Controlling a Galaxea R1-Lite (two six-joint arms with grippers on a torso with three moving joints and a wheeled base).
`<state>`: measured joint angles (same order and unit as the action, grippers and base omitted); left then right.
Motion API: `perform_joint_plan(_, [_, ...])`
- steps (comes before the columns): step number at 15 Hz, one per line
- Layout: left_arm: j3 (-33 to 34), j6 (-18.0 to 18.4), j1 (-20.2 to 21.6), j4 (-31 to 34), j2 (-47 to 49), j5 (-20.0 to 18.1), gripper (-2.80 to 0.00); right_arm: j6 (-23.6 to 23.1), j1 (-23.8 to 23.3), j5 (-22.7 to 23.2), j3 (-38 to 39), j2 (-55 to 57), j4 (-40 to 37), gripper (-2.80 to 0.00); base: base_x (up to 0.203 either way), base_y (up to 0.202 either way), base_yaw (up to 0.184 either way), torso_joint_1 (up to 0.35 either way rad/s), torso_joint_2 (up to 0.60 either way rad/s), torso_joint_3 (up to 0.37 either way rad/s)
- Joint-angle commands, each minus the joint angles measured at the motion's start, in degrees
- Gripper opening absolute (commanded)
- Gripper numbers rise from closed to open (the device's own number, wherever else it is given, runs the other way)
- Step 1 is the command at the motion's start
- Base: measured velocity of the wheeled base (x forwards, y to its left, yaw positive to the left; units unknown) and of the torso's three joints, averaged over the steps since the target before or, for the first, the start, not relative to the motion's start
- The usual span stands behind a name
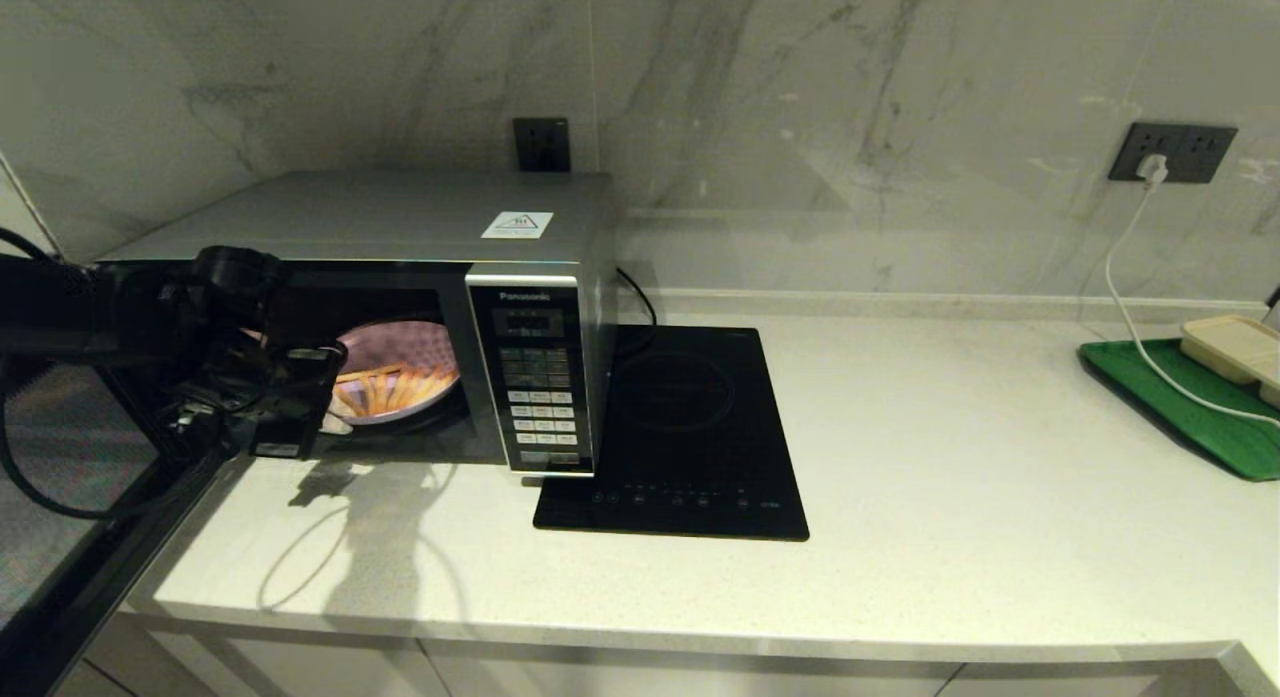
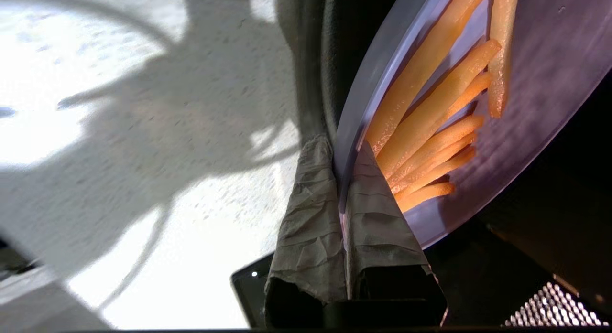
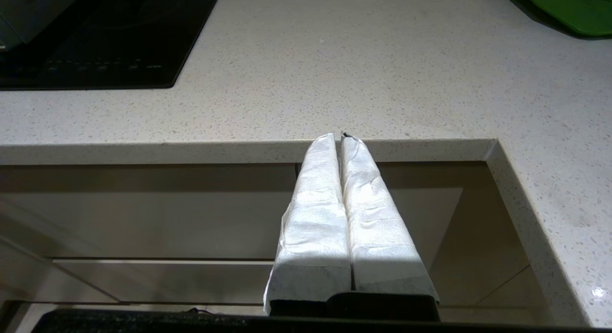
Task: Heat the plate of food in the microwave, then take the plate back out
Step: Take the plate out of the microwave
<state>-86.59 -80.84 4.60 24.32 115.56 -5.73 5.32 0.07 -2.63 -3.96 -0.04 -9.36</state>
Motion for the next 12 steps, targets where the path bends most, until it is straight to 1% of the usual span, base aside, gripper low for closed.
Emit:
perform_joint_plan(1, [1.85, -0.54, 0.38, 1.33, -3.78, -0.54, -2.8, 0.05, 0.01, 0.0, 0.01, -0.04, -0.04, -2.8, 0.0, 0.0, 0.0, 0.0, 0.0, 0.0])
perform_joint_plan(3, [5.12, -0.48, 0.47, 1.43, -6.28, -1.9, -2.8, 0.05, 0.01, 0.0, 0.01, 0.0, -0.04, -2.8, 0.0, 0.0, 0.0, 0.0, 0.0, 0.0])
perform_joint_plan(5, [7.33, -0.45, 0.59, 1.51, -9.06, -2.2, -2.8, 0.05, 0.01, 0.0, 0.01, 0.04, -0.04, -2.8, 0.0, 0.0, 0.0, 0.0, 0.0, 0.0])
perform_joint_plan(7, [10.15, -0.38, 0.88, 1.52, -12.23, -3.43, -2.8, 0.05, 0.01, 0.0, 0.01, 0.04, -0.04, -2.8, 0.0, 0.0, 0.0, 0.0, 0.0, 0.0])
perform_joint_plan(12, [18.55, -0.12, 0.91, 1.05, -19.41, -3.92, -2.8, 0.05, 0.01, 0.0, 0.01, -0.01, -0.04, -2.8, 0.0, 0.0, 0.0, 0.0, 0.0, 0.0])
